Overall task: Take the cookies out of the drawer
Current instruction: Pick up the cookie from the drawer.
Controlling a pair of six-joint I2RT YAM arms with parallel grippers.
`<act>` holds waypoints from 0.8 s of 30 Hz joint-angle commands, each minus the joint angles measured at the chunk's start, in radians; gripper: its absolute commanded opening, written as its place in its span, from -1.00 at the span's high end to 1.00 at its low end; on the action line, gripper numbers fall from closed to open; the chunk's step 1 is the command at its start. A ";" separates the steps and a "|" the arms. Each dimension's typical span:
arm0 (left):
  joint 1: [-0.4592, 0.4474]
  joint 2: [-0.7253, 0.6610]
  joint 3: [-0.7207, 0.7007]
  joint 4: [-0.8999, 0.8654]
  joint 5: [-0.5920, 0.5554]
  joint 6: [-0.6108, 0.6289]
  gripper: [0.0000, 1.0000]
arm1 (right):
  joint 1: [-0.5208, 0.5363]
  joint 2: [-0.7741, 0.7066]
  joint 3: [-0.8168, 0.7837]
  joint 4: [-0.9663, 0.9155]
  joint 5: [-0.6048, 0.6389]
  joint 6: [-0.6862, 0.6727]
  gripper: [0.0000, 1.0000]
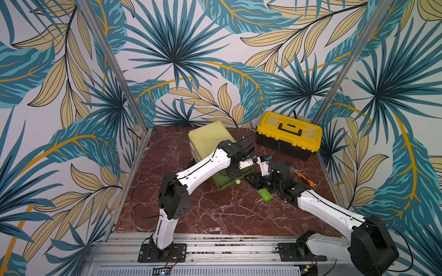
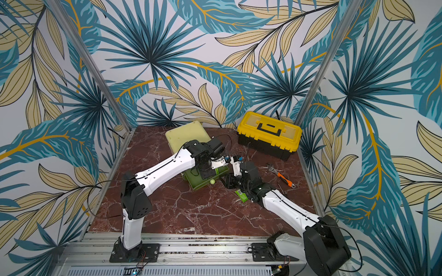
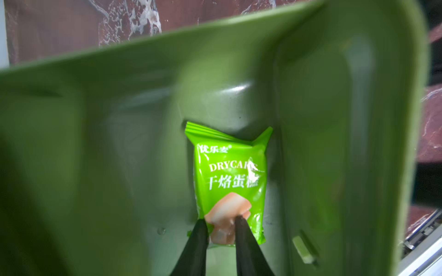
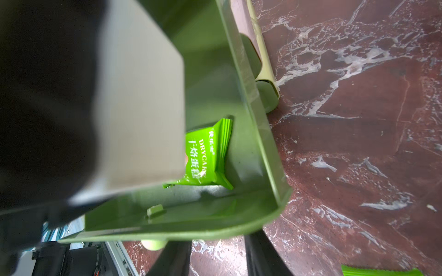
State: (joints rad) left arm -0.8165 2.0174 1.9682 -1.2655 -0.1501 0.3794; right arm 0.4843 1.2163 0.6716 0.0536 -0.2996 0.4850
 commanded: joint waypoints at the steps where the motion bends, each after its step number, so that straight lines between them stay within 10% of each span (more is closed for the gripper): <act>1: 0.003 -0.015 -0.019 -0.039 -0.017 -0.003 0.60 | 0.005 -0.018 0.016 0.028 0.002 -0.013 0.19; 10: 0.002 -0.022 0.006 -0.044 -0.044 -0.029 0.99 | 0.005 -0.047 0.015 0.004 0.019 -0.030 0.21; 24: 0.000 -0.128 0.008 0.073 -0.211 -0.098 1.00 | 0.006 -0.225 0.014 -0.157 0.157 -0.069 0.26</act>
State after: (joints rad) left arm -0.8173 1.9549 1.9686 -1.2404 -0.2981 0.3061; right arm 0.4854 1.0283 0.6731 -0.0383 -0.1997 0.4328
